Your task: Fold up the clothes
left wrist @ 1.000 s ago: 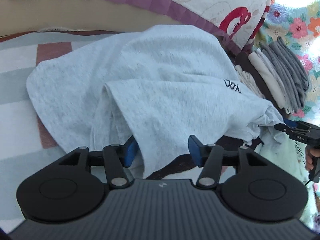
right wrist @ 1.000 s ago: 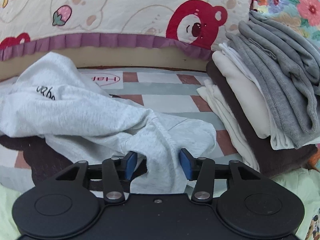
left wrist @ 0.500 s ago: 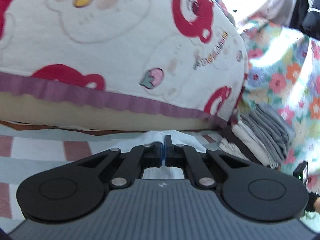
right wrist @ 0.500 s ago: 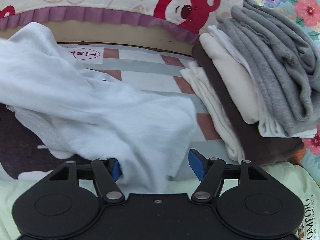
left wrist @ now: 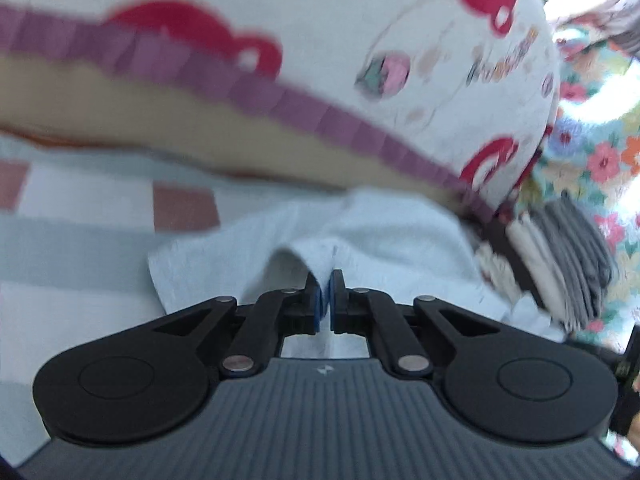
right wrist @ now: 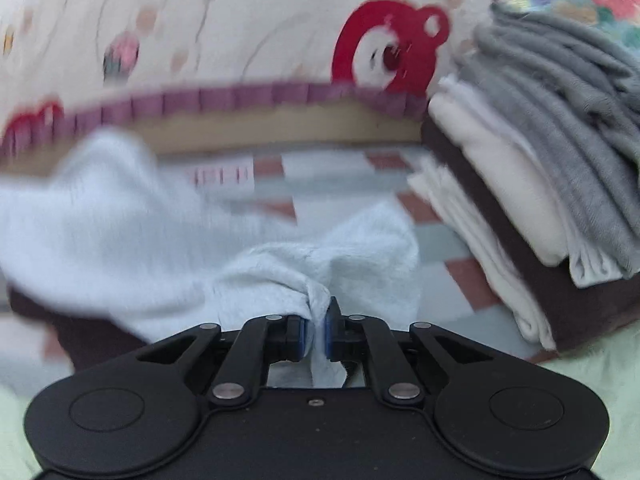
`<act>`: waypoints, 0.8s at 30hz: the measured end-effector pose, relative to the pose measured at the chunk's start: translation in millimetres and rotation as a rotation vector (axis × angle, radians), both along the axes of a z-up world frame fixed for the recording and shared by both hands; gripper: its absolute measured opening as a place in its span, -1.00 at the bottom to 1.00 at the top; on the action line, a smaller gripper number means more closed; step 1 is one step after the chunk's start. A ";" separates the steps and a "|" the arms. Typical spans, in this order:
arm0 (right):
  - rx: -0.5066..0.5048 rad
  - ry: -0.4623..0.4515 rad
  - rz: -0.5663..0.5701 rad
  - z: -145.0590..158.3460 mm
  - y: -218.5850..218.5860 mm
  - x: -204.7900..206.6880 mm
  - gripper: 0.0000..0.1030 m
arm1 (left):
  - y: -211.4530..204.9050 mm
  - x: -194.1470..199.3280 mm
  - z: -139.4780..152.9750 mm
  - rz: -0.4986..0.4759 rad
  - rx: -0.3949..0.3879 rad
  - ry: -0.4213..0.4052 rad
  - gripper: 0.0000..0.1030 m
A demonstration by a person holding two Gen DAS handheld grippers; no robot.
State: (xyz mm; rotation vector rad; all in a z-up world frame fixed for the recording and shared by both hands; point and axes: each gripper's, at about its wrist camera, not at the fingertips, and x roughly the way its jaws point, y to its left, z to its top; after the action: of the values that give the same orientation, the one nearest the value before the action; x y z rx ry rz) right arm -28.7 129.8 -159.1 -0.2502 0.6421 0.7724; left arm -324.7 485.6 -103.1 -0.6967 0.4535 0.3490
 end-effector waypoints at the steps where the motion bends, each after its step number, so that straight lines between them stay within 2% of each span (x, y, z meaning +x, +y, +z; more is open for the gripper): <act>1: 0.014 0.001 -0.022 4.0 -0.8 3.5 -0.83 | 1.5 3.2 -7.3 -0.026 -0.026 0.016 -0.87; 3: 0.014 -0.030 -0.058 12.3 -1.6 10.7 -0.83 | 4.0 9.8 -21.9 -0.082 -0.079 0.043 -0.60; 4: -0.002 -0.049 -0.066 15.3 0.5 13.2 -0.83 | 1.9 14.5 -29.4 -0.150 -0.118 0.035 -0.15; 5: -0.020 -0.068 -0.073 18.2 3.0 15.5 -0.83 | -2.3 19.4 -34.0 -0.193 -0.126 0.061 0.09; 6: -0.038 -0.073 -0.077 19.1 4.9 18.3 -0.83 | -8.9 24.5 -36.1 -0.222 -0.104 0.105 0.08; 9: -0.101 -0.094 -0.081 16.3 12.3 25.9 -0.83 | -32.1 33.5 -30.3 -0.292 0.042 0.203 0.14; 11: -0.119 -0.111 -0.074 14.3 12.9 27.0 -0.83 | -41.0 34.7 -28.9 -0.305 0.097 0.234 0.30; 14: -0.121 -0.115 -0.072 9.2 10.6 24.9 -0.77 | -47.6 37.0 -31.8 -0.314 0.128 0.264 0.33; 16: -0.116 -0.102 -0.080 3.3 9.0 24.7 -0.22 | -47.4 38.2 -32.6 -0.318 0.132 0.264 0.41; 18: -0.123 -0.076 -0.075 -7.3 10.6 26.1 0.17 | -45.6 38.4 -30.8 -0.317 0.118 0.257 0.49; 19: -0.132 -0.072 -0.066 -13.4 12.7 26.8 0.22 | -45.8 39.1 -30.7 -0.311 0.120 0.255 0.45; 21: -0.162 -0.072 -0.018 -25.5 19.7 27.4 0.19 | -44.0 39.4 -27.5 -0.271 0.135 0.283 -0.19; 22: -0.178 -0.073 0.007 -31.6 23.3 27.6 -0.49 | -42.2 39.1 -24.6 -0.240 0.146 0.310 -0.94; 23: -0.178 -0.042 0.058 -33.2 26.1 29.0 -0.91 | -39.6 38.3 -21.7 -0.203 0.148 0.334 -0.96; 24: -0.176 -0.011 0.090 -29.6 28.2 29.5 -0.89 | -30.3 32.7 -18.1 -0.124 0.070 0.335 -0.97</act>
State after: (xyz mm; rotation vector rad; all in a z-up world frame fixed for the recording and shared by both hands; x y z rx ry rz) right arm 0.8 158.0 -188.7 -0.4465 0.6931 0.8011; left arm -292.0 455.3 -121.2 -0.5394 0.7954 0.3645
